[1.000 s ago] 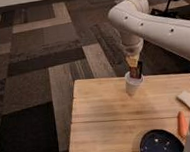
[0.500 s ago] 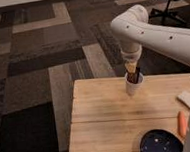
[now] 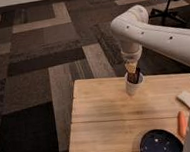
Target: Place the eraser in the ceramic cup
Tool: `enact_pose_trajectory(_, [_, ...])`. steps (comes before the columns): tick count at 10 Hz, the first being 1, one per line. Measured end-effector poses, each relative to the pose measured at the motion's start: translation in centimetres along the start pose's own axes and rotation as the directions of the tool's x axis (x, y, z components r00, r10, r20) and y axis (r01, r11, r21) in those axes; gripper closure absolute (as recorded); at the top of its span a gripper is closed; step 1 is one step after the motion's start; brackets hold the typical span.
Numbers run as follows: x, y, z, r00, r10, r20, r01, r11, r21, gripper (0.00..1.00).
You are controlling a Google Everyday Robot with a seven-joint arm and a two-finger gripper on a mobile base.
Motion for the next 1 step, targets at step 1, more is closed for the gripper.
enact_pose_trajectory(1, [0.03, 0.00, 0.01, 1.000, 0.000, 0.000, 0.000, 1.000, 0.000, 0.20])
